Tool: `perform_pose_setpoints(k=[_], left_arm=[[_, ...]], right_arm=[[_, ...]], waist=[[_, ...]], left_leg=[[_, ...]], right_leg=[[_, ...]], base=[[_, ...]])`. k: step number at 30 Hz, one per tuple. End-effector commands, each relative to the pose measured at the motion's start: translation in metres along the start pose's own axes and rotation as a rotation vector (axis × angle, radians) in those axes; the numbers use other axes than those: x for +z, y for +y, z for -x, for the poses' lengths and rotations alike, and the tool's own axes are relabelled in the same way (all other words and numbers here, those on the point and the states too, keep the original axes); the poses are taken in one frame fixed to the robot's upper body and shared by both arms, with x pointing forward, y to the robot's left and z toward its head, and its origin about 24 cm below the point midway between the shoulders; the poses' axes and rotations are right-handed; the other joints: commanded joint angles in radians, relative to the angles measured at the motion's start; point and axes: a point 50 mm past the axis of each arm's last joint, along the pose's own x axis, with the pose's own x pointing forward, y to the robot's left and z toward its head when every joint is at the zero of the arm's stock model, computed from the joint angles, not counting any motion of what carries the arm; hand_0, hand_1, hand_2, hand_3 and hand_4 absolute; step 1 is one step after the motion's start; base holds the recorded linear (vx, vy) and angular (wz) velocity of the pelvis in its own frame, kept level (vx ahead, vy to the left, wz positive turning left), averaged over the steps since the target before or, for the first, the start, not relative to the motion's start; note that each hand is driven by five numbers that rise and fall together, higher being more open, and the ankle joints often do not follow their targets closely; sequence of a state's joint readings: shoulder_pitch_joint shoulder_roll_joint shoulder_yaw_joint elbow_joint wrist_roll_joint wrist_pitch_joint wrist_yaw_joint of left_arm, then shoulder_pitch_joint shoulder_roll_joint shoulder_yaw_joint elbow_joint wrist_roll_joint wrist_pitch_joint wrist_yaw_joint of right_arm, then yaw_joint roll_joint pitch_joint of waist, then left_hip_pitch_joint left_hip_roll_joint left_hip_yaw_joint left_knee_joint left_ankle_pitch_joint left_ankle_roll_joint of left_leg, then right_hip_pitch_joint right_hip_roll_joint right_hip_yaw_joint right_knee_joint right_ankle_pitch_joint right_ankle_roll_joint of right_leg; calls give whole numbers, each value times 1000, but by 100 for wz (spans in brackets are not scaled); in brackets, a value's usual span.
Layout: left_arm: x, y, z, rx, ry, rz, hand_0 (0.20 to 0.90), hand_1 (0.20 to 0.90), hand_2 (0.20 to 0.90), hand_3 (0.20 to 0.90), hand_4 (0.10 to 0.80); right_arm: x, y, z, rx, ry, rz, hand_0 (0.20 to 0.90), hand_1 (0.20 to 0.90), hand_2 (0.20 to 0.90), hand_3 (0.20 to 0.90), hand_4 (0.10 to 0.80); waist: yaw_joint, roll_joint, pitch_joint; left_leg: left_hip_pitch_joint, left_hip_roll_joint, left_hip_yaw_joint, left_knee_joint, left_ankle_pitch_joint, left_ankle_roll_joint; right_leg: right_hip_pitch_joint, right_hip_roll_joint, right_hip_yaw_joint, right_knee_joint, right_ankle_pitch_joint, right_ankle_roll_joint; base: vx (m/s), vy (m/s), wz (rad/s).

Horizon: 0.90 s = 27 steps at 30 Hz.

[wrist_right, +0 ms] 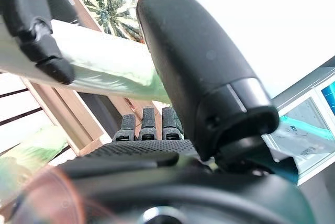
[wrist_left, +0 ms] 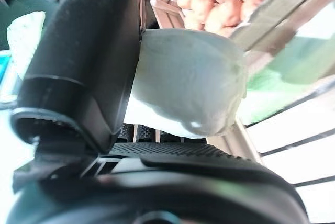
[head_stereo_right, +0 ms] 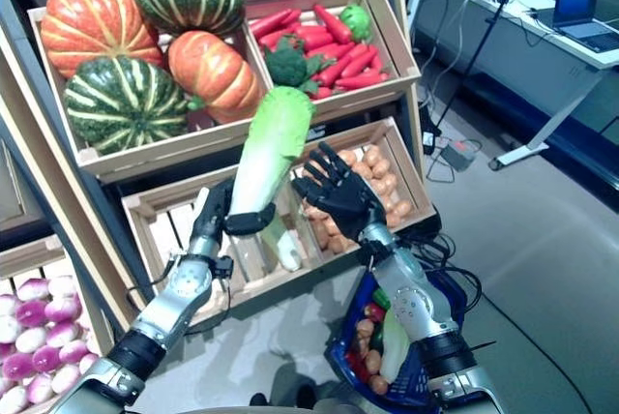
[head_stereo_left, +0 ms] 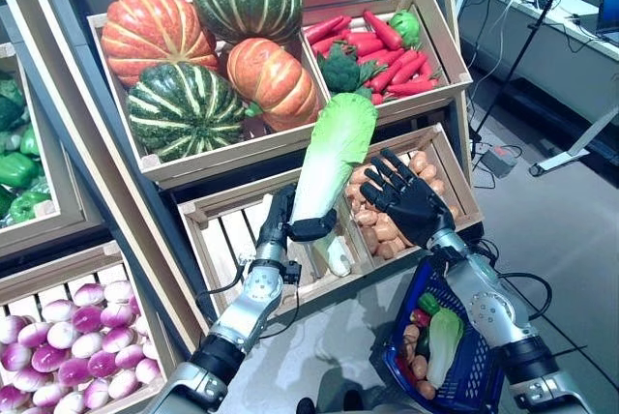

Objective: Put vegetables into the basket

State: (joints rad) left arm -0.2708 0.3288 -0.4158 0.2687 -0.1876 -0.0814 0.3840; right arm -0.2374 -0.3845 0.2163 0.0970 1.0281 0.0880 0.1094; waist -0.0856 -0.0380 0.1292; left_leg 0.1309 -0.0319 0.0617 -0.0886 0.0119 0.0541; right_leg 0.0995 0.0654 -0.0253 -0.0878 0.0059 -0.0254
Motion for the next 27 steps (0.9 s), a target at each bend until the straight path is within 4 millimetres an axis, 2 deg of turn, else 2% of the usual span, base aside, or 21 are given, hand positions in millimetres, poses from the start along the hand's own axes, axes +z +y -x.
perform_pose_setpoints(k=[1,9,14,27], left_arm=[[75,-11,-20,-26,-418,-6,300,300,300,300,400],[86,-24,-12,-90,-539,-71,300,300,300,300,400],[87,-31,-7,-135,-564,-87,300,300,300,300,400],[66,-55,8,-347,-509,-110,300,300,300,300,400]], right_arm=[[10,10,-6,76,-91,-40,900,900,900,900,800],[10,25,-13,119,-121,-103,900,900,900,900,800],[15,35,-17,174,-159,-157,900,900,900,900,800],[48,62,-23,335,-305,-233,900,900,900,900,800]], waist=[[14,-7,-123],[20,-8,-118],[23,-9,-118],[30,-11,-117]], left_leg=[[-13,-52,-9,1,-61,30],[-9,-54,-21,1,-64,34],[-9,-54,-23,1,-66,34],[-7,-53,-24,1,-73,37]], right_leg=[[11,-1,-25,10,-13,10],[17,-1,-29,8,-16,9],[22,-1,-34,4,-17,9],[25,-1,-37,2,-23,10]], base=[[31,-3,-1],[9,-2,0],[0,0,0],[0,0,0]])
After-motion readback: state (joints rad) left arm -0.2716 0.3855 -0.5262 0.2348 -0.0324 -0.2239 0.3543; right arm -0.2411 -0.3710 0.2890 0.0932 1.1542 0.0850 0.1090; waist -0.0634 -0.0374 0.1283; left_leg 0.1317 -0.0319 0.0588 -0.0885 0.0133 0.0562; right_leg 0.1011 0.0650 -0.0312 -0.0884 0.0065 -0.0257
